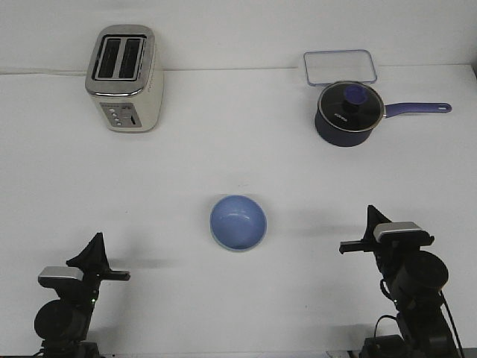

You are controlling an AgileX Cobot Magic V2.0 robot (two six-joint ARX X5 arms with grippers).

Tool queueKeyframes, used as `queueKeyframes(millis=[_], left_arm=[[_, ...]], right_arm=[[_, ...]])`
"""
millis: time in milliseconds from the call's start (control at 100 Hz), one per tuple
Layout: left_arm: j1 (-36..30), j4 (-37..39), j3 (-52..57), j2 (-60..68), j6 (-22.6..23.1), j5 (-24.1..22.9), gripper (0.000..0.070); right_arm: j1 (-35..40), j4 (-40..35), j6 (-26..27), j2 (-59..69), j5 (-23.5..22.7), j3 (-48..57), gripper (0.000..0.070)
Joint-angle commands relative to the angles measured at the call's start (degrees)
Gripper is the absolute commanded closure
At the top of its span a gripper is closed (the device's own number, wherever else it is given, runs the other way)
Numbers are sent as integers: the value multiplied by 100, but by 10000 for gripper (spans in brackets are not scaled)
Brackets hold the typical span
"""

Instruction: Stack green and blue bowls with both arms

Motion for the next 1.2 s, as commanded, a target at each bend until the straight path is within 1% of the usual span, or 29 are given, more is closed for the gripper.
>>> queueKeyframes(millis=[0, 120, 1060, 1190], left_arm=[[7, 247, -57, -15, 59, 0, 688], [7, 479, -219, -15, 59, 55, 688], [42, 448, -216, -13, 33, 57, 688], [42, 450, -216, -13, 33, 57, 688]], right_arm=[[-7, 81, 55, 2, 22, 46, 700], [-7, 92, 55, 2, 22, 46, 700], [-7, 96, 55, 0, 28, 39, 700], [-13, 136, 48, -210, 22, -33, 700]])
